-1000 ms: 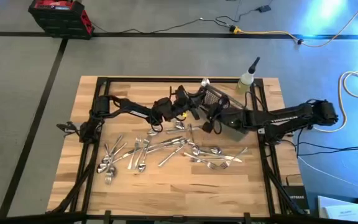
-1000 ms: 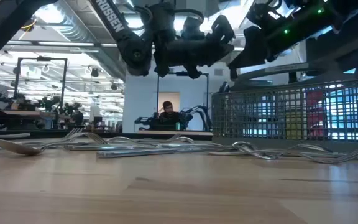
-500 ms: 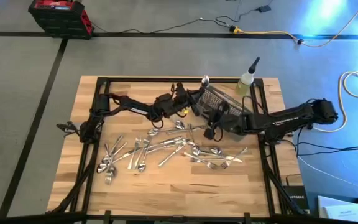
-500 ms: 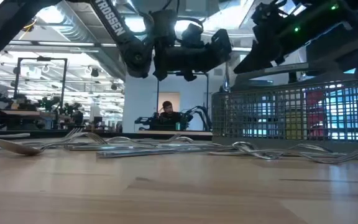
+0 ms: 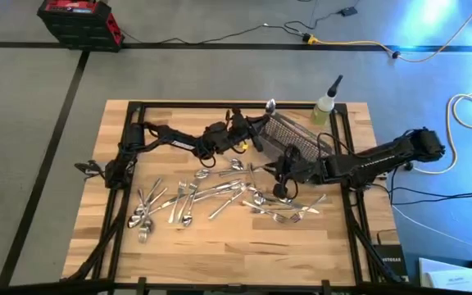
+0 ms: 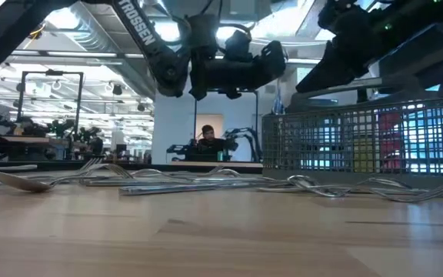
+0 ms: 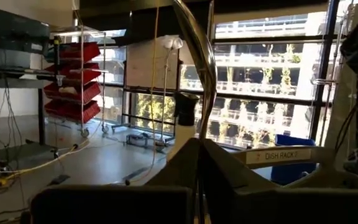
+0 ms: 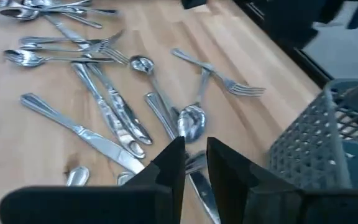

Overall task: Sort silverware
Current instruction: Put the silver spoon into the gray silverware organizer

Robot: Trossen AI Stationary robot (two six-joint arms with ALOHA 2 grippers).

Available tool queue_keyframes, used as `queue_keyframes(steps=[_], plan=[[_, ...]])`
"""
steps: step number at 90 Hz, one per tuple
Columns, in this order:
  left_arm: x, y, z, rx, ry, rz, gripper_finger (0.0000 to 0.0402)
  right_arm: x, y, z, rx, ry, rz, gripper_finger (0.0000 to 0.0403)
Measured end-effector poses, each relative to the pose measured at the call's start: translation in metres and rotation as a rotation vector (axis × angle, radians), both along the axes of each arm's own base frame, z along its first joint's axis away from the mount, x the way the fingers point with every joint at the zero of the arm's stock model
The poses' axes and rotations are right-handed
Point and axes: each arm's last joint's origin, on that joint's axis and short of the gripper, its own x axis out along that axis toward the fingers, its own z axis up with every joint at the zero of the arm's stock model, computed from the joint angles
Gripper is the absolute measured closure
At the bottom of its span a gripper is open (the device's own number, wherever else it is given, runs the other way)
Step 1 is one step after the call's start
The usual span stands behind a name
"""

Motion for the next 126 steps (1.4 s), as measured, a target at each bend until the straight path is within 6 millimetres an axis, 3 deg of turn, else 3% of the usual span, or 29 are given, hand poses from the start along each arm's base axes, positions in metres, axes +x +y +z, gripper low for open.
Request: queue_keyframes(steps=[126], plan=[[-0.0013,0.0042,0.0008,-0.014,-0.018,0.007,0.0401,0.0001,0.0001,-0.0001,0.0,0.001,0.002,0.0352]])
